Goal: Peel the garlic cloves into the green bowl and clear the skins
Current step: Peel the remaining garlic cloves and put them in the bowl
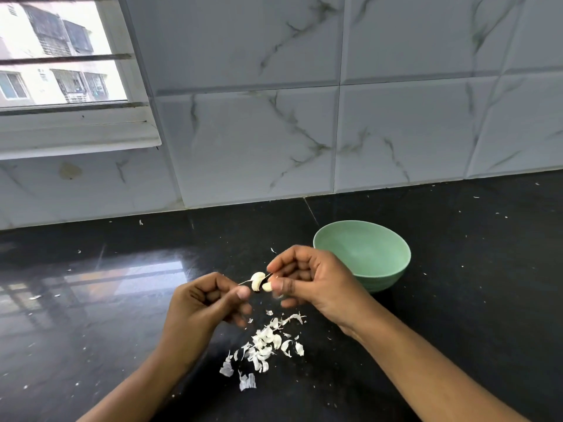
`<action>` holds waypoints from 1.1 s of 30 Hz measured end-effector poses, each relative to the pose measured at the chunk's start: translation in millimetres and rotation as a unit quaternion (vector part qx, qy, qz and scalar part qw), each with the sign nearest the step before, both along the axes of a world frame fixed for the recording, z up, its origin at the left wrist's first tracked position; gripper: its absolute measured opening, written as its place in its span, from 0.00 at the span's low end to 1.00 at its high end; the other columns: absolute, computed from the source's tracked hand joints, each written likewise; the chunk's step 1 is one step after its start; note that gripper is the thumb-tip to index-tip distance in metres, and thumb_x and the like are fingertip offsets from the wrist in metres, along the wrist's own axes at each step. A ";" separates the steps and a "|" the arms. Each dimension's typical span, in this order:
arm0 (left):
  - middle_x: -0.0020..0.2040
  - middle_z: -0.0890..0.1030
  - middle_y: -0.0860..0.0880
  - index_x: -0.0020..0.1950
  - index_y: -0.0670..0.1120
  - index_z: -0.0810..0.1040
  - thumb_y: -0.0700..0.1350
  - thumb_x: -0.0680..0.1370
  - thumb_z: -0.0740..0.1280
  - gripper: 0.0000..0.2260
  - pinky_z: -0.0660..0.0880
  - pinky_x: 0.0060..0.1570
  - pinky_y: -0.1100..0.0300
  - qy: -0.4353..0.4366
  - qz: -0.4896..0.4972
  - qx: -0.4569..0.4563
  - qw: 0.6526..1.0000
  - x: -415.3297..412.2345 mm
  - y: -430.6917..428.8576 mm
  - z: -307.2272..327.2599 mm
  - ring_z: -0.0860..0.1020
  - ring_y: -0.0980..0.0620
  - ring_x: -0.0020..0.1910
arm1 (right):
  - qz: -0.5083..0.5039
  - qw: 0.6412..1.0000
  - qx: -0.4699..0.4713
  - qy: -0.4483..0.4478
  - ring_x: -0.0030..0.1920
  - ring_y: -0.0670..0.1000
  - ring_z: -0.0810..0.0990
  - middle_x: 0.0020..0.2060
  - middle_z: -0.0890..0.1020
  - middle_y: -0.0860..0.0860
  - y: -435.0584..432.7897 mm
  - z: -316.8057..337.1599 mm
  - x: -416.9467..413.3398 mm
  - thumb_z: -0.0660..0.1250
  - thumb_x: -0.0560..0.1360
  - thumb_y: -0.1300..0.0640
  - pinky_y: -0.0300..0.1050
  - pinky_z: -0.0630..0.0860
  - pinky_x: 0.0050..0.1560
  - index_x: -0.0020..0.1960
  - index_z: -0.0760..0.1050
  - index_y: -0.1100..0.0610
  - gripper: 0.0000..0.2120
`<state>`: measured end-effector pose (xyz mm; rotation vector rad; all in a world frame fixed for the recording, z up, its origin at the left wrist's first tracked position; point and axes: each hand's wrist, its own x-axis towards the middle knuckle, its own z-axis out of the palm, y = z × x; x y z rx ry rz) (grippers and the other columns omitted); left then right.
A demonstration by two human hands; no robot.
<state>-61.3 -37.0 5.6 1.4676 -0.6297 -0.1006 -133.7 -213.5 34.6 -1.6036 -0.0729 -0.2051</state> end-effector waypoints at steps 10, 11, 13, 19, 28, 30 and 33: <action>0.51 0.84 0.49 0.54 0.50 0.81 0.45 0.75 0.69 0.08 0.77 0.55 0.47 0.078 -0.013 0.158 0.984 5.7 -40.8 36.5 0.81 0.52 0.52 | -0.138 0.981 -0.115 -0.074 0.40 0.46 0.81 0.39 0.83 0.51 -49.0 32.9 -7.1 0.73 0.70 0.67 0.40 0.81 0.41 0.43 0.79 0.54 0.09; 0.53 0.83 0.50 0.56 0.50 0.80 0.44 0.76 0.69 0.10 0.76 0.57 0.48 0.094 -0.023 0.168 0.981 8.0 -53.9 42.2 0.79 0.52 0.54 | -0.159 0.975 -0.133 -0.074 0.40 0.46 0.81 0.38 0.83 0.50 -57.1 34.2 -6.8 0.73 0.70 0.67 0.41 0.81 0.42 0.43 0.80 0.54 0.08; 0.58 0.79 0.51 0.64 0.49 0.75 0.46 0.76 0.69 0.16 0.75 0.57 0.52 0.091 -0.018 0.191 0.977 12.9 -86.6 45.7 0.77 0.55 0.55 | -0.201 0.963 -0.167 -0.068 0.39 0.46 0.81 0.36 0.82 0.50 -74.6 34.0 -8.5 0.73 0.69 0.66 0.39 0.81 0.42 0.42 0.82 0.57 0.06; 0.51 0.81 0.44 0.63 0.40 0.74 0.34 0.75 0.65 0.16 0.77 0.42 0.61 0.182 -0.022 0.161 0.970 9.4 -158.8 17.4 0.79 0.50 0.45 | -0.291 0.895 -0.329 -0.074 0.37 0.38 0.79 0.34 0.81 0.42 -107.4 30.6 -14.8 0.74 0.70 0.61 0.27 0.73 0.41 0.43 0.81 0.53 0.05; 0.50 0.79 0.58 0.62 0.56 0.71 0.30 0.72 0.58 0.26 0.73 0.43 0.69 0.009 0.003 0.190 0.982 0.3 -152.5 4.9 0.78 0.61 0.50 | -0.195 0.877 -0.439 0.033 0.41 0.41 0.80 0.40 0.82 0.45 -114.9 26.4 -19.6 0.70 0.71 0.66 0.29 0.74 0.42 0.48 0.79 0.52 0.10; 0.51 0.78 0.61 0.61 0.59 0.70 0.30 0.72 0.57 0.27 0.72 0.43 0.73 -0.018 -0.005 0.186 0.982 -1.6 -150.7 3.1 0.77 0.64 0.51 | -0.175 0.869 -0.460 0.055 0.42 0.42 0.80 0.42 0.82 0.47 -112.9 23.8 -18.3 0.68 0.72 0.68 0.31 0.74 0.43 0.48 0.79 0.53 0.12; 0.52 0.78 0.60 0.62 0.58 0.70 0.30 0.73 0.58 0.27 0.72 0.44 0.70 -0.021 -0.005 0.180 0.983 -2.9 -149.7 1.6 0.77 0.62 0.51 | -0.177 0.860 -0.474 0.064 0.44 0.43 0.80 0.44 0.81 0.47 -112.1 22.9 -18.0 0.66 0.73 0.69 0.32 0.74 0.45 0.50 0.80 0.53 0.13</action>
